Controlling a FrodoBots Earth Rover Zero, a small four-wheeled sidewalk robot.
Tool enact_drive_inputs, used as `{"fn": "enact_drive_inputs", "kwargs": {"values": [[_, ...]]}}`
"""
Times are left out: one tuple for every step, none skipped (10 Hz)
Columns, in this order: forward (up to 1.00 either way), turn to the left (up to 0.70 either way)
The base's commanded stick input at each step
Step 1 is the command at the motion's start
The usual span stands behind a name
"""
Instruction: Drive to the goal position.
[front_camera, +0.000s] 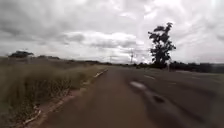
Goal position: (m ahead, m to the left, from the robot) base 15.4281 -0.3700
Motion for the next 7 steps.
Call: {"fn": "enact_drive_inputs", "kwargs": {"values": [[0.50,0.00],[0.50,0.00],[0.50,0.00],[0.50,0.00],[0.50,0.00],[0.50,0.00],[0.50,0.00]]}}
